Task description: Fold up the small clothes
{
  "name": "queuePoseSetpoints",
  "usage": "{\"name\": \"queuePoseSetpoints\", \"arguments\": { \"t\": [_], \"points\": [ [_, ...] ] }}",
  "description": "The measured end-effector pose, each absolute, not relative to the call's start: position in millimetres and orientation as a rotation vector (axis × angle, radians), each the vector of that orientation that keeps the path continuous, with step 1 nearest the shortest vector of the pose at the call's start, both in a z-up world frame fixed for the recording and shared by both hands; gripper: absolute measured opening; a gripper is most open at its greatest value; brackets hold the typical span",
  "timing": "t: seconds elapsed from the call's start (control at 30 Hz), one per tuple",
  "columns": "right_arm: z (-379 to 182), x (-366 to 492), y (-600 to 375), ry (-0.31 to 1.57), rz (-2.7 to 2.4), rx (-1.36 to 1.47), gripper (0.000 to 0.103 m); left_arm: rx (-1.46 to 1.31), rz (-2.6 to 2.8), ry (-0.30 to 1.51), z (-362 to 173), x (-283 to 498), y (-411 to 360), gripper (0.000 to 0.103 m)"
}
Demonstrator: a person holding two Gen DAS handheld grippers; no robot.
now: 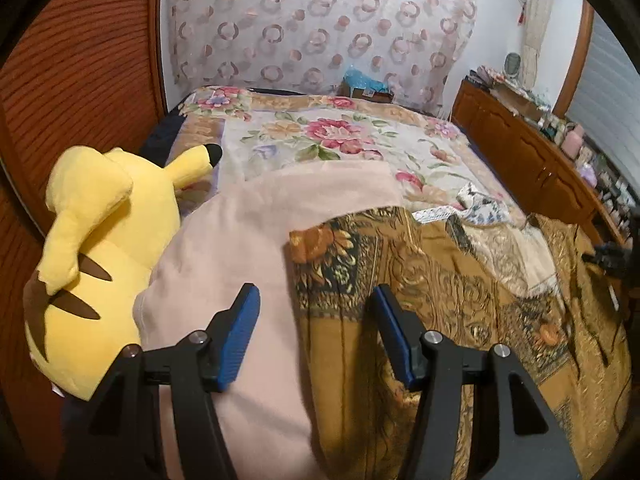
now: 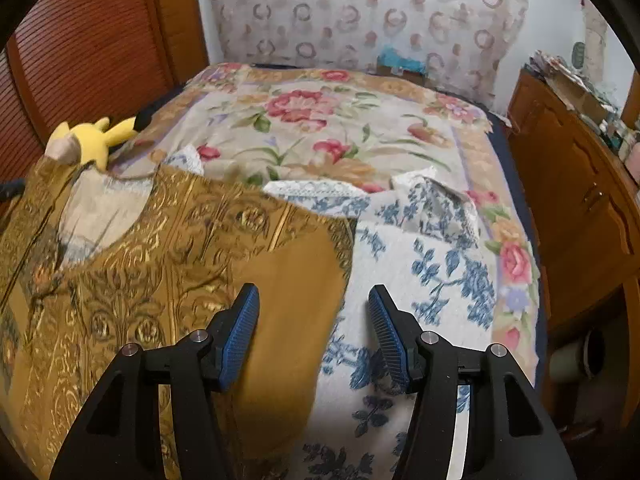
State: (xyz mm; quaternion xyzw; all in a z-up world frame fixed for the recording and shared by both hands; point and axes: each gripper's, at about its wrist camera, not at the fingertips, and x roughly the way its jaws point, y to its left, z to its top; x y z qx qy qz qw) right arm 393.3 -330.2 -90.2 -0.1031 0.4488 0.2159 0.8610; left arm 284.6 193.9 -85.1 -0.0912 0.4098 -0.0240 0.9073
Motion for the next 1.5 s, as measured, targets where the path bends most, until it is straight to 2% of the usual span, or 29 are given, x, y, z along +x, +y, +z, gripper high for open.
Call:
{"name": "queuePoseSetpoints", "arguments": {
  "t": [0.2,0.4,0.47,0.53,0.57,0.6,0.63,0.7,0.73,1.13,1.3,1.5],
  "points": [
    [-92.5,387.8,-330.1,0.934,0.455,-0.222,0.058,-0.204,-0.072,0.852,-87.0,289.5,194.3,0.038],
    [-92.5,386.8,-331.9,0.930,0.451,-0.218,0.059,-0.174,-0.069,0.874,-90.0,293.8,187.8,0.037],
    [-91.3,386.4,-331.4,0.925,0.453,-0.222,0.056,-0.180,-0.089,0.876,-90.1,293.6,187.2,0.029],
    [-90.4,384.2,-328.0,0.919,0.470,-0.226,0.042,-0.185,-0.107,0.881,-88.9,292.6,186.5,0.018],
    [-89.4,382.4,-325.4,0.918,0.480,-0.231,0.038,-0.177,-0.110,0.884,-88.0,292.2,185.5,0.012],
    [-89.0,380.9,-323.1,0.918,0.485,-0.235,0.030,-0.165,-0.115,0.885,-86.6,290.9,183.1,0.005],
    [-88.8,379.6,-320.3,0.920,0.491,-0.239,0.019,-0.155,-0.117,0.882,-84.7,289.0,180.8,0.002],
    [-87.4,375.6,-313.3,0.928,0.515,-0.251,0.007,-0.141,-0.128,0.849,-75.9,280.8,174.5,0.000],
    [-87.1,373.1,-311.1,0.928,0.519,-0.261,0.005,-0.139,-0.135,0.825,-70.9,275.8,171.9,0.000],
    [-18.4,303.5,-309.5,0.736,0.563,-0.216,0.004,-0.092,-0.205,0.628,-6.5,195.0,142.6,0.000],
    [4.3,253.3,-316.4,0.668,0.566,-0.200,0.004,-0.083,-0.220,0.601,-4.6,150.3,138.7,0.000],
    [6.3,189.7,-338.4,0.632,0.555,-0.170,0.003,-0.090,-0.221,0.602,-19.7,99.6,138.0,0.000]
  ]
}}
